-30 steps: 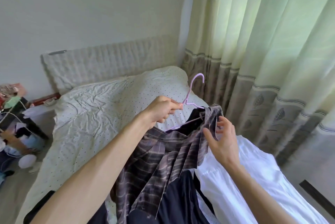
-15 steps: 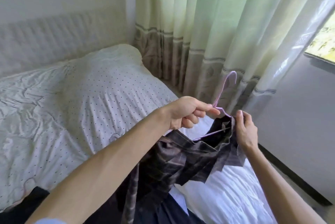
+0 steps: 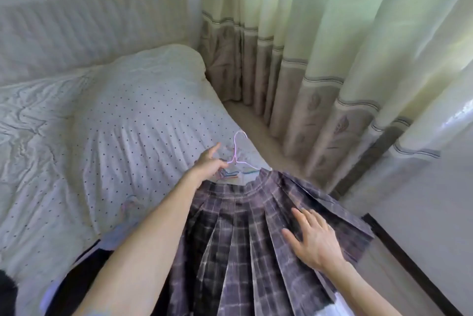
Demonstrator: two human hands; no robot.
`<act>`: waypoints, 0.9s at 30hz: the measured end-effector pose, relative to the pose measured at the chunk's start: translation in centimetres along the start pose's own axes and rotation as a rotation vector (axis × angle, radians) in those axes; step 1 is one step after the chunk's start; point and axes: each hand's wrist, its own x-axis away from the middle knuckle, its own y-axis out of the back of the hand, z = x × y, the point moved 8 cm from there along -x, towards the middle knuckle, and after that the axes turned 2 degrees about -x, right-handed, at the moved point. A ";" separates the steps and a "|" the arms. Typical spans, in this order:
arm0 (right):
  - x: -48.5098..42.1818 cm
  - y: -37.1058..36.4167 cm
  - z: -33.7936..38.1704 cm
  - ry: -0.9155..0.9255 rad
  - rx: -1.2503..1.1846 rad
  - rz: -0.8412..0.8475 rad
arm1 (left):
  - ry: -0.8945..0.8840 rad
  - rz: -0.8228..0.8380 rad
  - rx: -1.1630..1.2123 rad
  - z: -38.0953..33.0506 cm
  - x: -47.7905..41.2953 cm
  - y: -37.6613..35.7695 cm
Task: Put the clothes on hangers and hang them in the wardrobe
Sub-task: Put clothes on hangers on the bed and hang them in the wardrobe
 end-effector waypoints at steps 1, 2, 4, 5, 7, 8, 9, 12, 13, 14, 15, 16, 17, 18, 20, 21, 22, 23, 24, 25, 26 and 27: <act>-0.6 -2.9 -0.5 0.022 0.040 0.098 | 0.021 -0.039 -0.069 1.7 -1.9 -0.4; -1.0 -5.7 -1.2 0.024 0.063 0.182 | 0.053 -0.045 -0.133 3.7 -3.1 -1.4; -1.7 -10.6 -2.3 0.003 0.075 0.291 | 0.143 -0.034 -0.269 8.9 -3.7 -4.1; -2.0 -12.6 -2.5 -0.002 0.068 0.325 | 0.207 -0.027 -0.383 12.1 -3.3 -5.2; -2.8 -15.5 -3.0 -0.011 0.037 0.338 | 0.352 -0.044 -0.528 18.6 -2.2 -7.0; -3.3 -16.3 -3.3 -0.023 0.010 0.323 | 0.416 -0.077 -0.531 21.3 -1.6 -7.5; -3.8 -17.0 -3.5 -0.037 -0.015 0.308 | 0.472 -0.127 -0.507 23.6 -1.0 -7.7; -4.6 -18.5 -3.8 -0.051 -0.033 0.288 | 0.596 -0.311 -0.455 29.7 0.3 -6.4; -4.8 -18.7 -3.8 -0.048 -0.029 0.267 | 0.616 -0.337 -0.442 31.5 0.8 -5.8; -5.0 -19.0 -3.9 -0.048 -0.017 0.247 | 0.629 -0.339 -0.413 33.4 1.2 -5.4; -5.2 -19.2 -4.1 -0.054 -0.005 0.223 | 0.624 -0.326 -0.395 34.8 1.7 -5.0; -5.4 -19.3 -4.3 -0.064 -0.001 0.198 | 0.604 -0.307 -0.410 35.4 2.3 -4.9; -5.5 -19.2 -4.4 -0.076 -0.007 0.167 | 0.577 -0.296 -0.433 35.6 3.1 -4.8; -5.7 -19.0 -4.6 -0.088 -0.017 0.127 | 0.552 -0.305 -0.443 35.3 4.0 -4.8; -6.1 -18.0 -4.9 -0.116 -0.029 0.070 | 0.503 -0.360 -0.340 33.9 6.0 -4.9; -6.4 -17.6 -5.1 -0.130 -0.026 0.065 | 0.484 -0.401 -0.235 33.1 7.1 -5.0; -6.7 -17.1 -5.3 -0.143 -0.016 0.071 | 0.478 -0.454 -0.129 32.5 8.3 -5.1; -7.0 -16.8 -5.5 -0.150 -0.007 0.084 | 0.496 -0.509 -0.006 32.2 9.7 -5.2; -7.1 -16.6 -5.6 -0.149 -0.001 0.106 | 0.548 -0.554 0.119 32.5 11.2 -5.4; -7.1 -16.5 -5.4 -0.143 0.002 0.139 | 0.625 -0.571 0.213 33.3 12.9 -5.9; -7.0 -16.5 -5.2 -0.133 0.008 0.177 | 0.706 -0.546 0.239 34.3 14.2 -6.6; -6.8 -16.5 -4.8 -0.118 0.021 0.213 | 0.790 -0.444 0.206 35.3 15.2 -7.7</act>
